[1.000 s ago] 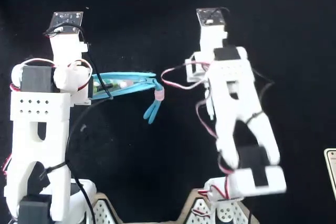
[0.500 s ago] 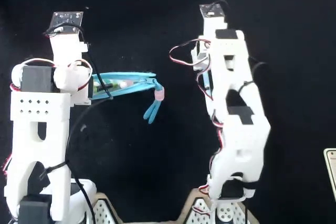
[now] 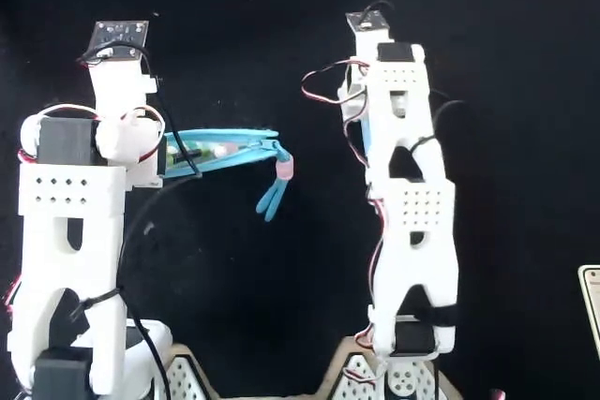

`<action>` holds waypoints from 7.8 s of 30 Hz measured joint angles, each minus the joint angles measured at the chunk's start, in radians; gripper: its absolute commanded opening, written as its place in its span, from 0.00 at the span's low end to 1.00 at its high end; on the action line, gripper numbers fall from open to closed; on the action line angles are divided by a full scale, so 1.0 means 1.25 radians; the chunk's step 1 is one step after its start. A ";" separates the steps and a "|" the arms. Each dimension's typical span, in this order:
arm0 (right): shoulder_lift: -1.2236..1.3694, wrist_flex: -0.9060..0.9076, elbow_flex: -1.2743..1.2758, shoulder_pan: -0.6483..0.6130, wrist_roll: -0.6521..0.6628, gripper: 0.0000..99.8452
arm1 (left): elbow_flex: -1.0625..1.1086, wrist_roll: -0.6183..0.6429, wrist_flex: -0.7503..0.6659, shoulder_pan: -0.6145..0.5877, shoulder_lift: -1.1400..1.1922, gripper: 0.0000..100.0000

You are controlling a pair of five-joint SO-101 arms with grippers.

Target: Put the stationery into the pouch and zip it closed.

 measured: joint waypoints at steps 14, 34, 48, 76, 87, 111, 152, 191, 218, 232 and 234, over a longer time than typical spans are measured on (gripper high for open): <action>0.203 0.174 -0.387 0.012 0.080 0.01 | 0.000 0.000 0.000 0.000 0.000 0.03; -0.060 0.218 -0.176 0.120 0.086 0.01 | 0.000 0.000 0.000 0.000 0.000 0.03; -0.655 -0.049 0.730 0.120 0.362 0.01 | 0.000 0.000 0.000 0.000 0.000 0.03; -0.543 -0.190 0.913 0.064 0.455 0.13 | 0.000 0.000 0.000 0.000 0.000 0.03; -0.527 -0.191 0.901 0.072 0.455 0.02 | 0.000 0.000 0.000 0.000 0.000 0.03; -1.386 0.091 0.897 -0.022 0.291 0.01 | 0.000 0.000 0.000 0.000 0.000 0.03; -1.842 -0.981 1.486 -0.554 -0.123 0.01 | 0.000 0.000 0.000 0.000 0.000 0.03; -1.861 -0.351 1.235 -0.301 -0.123 0.12 | 0.000 0.000 0.000 0.000 0.000 0.03; -1.849 -0.586 1.753 -0.446 -0.123 0.26 | 0.000 -0.016 0.000 0.000 0.000 0.03; -1.852 -0.730 1.755 -0.433 0.054 0.02 | 0.000 -0.037 0.000 -0.001 0.000 0.03; -1.874 -0.732 1.755 -0.411 0.055 0.01 | 0.000 -0.037 0.000 -0.002 0.000 0.03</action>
